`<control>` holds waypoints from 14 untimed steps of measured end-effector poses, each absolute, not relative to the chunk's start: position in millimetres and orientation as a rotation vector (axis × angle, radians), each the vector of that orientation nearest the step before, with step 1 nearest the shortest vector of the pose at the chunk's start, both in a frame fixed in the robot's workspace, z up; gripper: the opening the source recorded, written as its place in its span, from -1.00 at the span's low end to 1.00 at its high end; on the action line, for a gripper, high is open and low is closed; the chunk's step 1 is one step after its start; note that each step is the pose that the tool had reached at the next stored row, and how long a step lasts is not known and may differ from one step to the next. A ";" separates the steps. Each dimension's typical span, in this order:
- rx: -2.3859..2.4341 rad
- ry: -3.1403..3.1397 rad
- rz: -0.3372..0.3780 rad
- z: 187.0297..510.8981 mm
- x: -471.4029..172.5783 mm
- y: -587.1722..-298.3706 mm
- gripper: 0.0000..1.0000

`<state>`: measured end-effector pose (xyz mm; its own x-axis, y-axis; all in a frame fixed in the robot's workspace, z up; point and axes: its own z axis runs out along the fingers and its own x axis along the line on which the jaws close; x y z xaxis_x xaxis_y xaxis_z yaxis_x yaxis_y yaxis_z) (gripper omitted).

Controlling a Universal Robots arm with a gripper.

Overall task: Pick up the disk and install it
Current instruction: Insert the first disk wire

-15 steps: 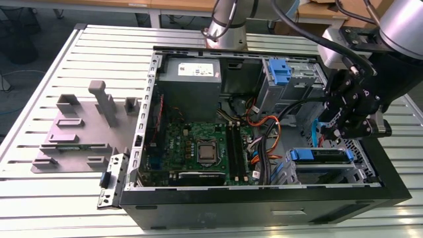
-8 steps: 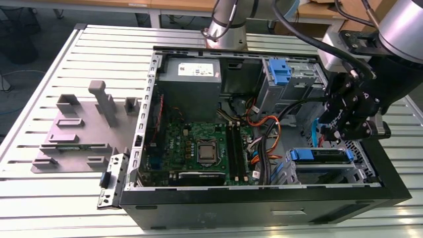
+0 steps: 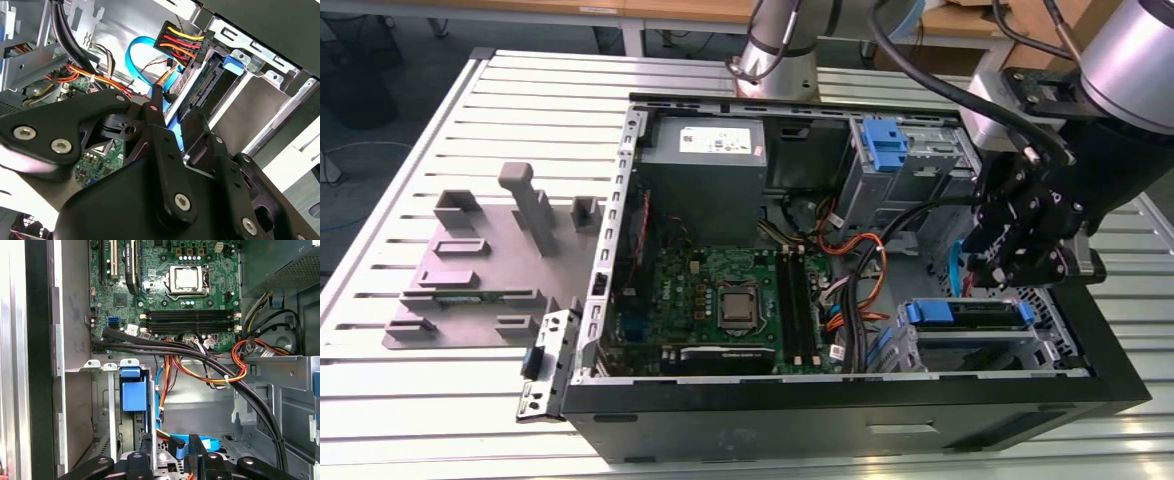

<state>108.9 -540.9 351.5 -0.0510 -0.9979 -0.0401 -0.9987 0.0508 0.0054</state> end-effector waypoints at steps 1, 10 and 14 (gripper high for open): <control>-2.147 2.259 0.049 351.4 108.9 -540.9 -0.16; -2.149 2.262 0.042 348.3 108.9 -541.0 -0.16; -2.150 2.263 0.040 347.9 108.9 -540.9 -0.31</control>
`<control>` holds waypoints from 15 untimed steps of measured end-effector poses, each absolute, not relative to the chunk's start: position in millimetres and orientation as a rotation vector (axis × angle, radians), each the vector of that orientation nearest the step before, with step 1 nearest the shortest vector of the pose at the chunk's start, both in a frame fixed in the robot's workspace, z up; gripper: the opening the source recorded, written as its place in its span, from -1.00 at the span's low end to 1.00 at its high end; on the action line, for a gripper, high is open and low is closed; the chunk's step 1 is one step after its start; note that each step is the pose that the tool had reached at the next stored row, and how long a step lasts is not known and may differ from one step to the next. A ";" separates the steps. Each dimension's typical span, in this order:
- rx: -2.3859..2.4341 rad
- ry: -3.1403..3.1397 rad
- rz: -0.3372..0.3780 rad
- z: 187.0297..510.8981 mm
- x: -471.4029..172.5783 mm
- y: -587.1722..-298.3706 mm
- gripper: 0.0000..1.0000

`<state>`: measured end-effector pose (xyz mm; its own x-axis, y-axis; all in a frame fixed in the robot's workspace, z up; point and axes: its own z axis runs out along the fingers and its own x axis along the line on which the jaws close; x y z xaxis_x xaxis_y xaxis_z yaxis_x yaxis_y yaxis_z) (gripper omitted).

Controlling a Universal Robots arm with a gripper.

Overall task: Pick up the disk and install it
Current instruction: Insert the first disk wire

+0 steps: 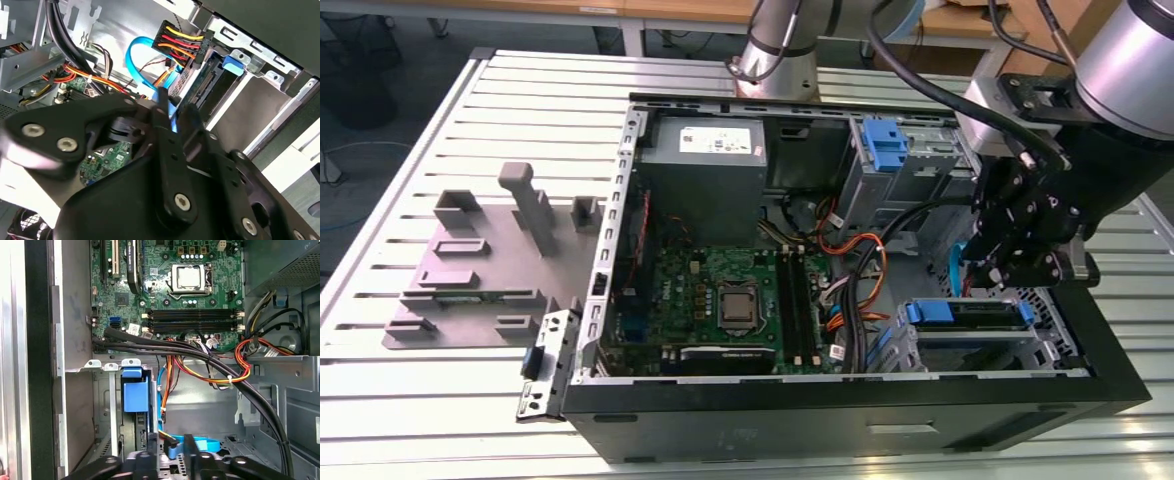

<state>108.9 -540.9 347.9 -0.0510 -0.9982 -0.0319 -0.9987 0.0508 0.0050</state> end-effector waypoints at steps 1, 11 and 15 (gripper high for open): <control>-2.151 2.263 0.039 347.7 108.9 -540.9 -0.31; -2.153 2.266 0.033 346.6 108.9 -540.9 -0.68; -2.154 2.267 0.031 346.2 108.9 -540.9 -0.68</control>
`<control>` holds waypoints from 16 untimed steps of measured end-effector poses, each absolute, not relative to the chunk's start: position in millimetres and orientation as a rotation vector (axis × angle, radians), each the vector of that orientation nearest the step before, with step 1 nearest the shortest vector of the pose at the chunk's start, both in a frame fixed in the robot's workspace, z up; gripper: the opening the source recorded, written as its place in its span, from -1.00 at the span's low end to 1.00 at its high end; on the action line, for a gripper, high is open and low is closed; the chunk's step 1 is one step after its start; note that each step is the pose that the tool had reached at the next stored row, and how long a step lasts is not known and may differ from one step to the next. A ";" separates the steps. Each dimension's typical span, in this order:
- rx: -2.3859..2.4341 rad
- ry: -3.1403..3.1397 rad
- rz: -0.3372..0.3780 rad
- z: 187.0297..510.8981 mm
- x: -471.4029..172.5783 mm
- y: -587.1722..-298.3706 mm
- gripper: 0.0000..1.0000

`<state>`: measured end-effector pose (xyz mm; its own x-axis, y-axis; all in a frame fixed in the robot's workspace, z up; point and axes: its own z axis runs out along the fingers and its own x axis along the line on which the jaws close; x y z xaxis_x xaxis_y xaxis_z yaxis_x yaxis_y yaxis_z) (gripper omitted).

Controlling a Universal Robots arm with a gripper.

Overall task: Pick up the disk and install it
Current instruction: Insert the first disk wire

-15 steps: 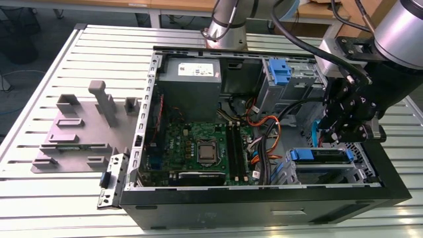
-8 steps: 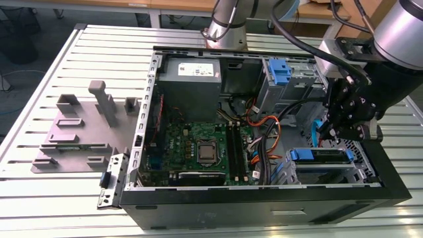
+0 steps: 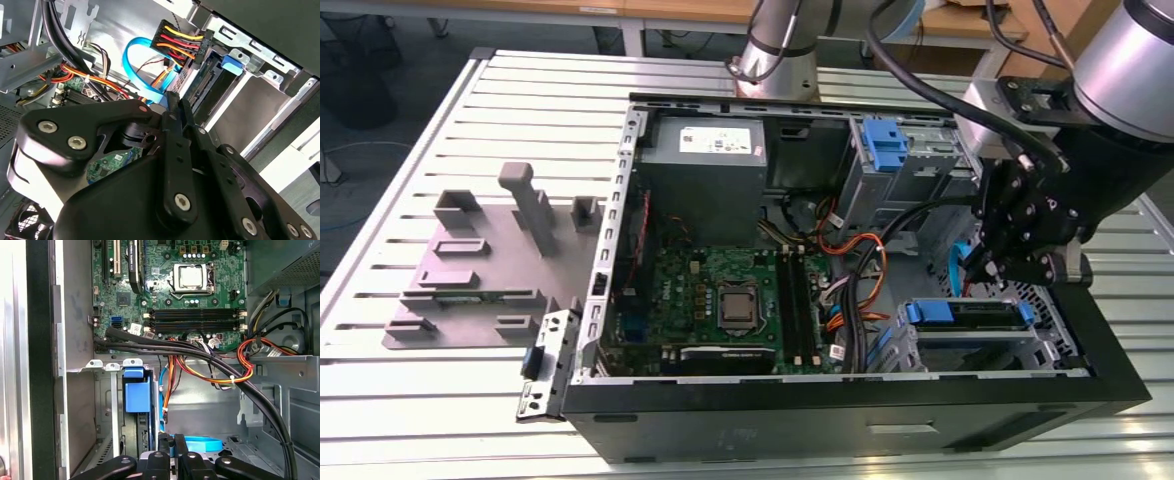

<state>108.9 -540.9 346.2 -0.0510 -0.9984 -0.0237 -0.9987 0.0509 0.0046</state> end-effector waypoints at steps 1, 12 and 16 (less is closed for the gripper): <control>-2.155 2.267 0.030 346.1 108.9 -540.9 -0.68; -2.153 2.265 0.034 346.0 108.8 -543.7 -0.68; -2.153 2.265 0.035 346.0 108.8 -546.7 -0.68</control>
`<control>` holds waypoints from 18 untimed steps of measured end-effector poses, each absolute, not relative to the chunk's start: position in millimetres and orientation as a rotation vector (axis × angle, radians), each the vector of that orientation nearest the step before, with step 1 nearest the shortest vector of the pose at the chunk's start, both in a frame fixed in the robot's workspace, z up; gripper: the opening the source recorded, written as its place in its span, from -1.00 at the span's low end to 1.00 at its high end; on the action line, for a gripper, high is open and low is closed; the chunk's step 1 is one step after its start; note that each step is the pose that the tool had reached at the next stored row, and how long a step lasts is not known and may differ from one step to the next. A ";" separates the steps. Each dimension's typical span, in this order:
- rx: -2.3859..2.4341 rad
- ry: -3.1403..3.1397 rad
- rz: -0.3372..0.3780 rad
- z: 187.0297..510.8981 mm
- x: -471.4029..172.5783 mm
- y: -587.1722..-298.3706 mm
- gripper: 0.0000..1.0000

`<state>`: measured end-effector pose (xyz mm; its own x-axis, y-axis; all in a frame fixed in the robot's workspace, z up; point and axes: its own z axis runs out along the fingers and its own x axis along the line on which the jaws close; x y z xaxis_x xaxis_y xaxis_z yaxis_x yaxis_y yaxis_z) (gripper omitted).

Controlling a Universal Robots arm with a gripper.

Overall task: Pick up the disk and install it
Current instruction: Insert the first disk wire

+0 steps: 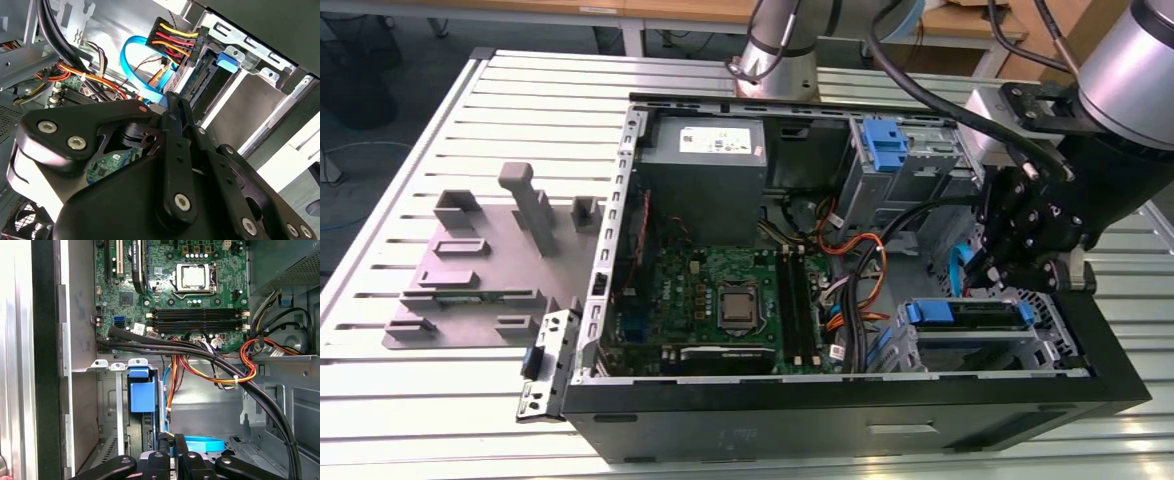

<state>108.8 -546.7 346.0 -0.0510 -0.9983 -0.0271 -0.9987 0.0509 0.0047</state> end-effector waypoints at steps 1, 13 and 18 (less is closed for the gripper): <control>-2.153 2.265 0.034 346.0 108.9 -547.2 -0.68; -2.153 2.265 0.034 346.0 111.0 -551.9 -0.68; -2.153 2.265 0.034 346.0 111.5 -556.3 -0.68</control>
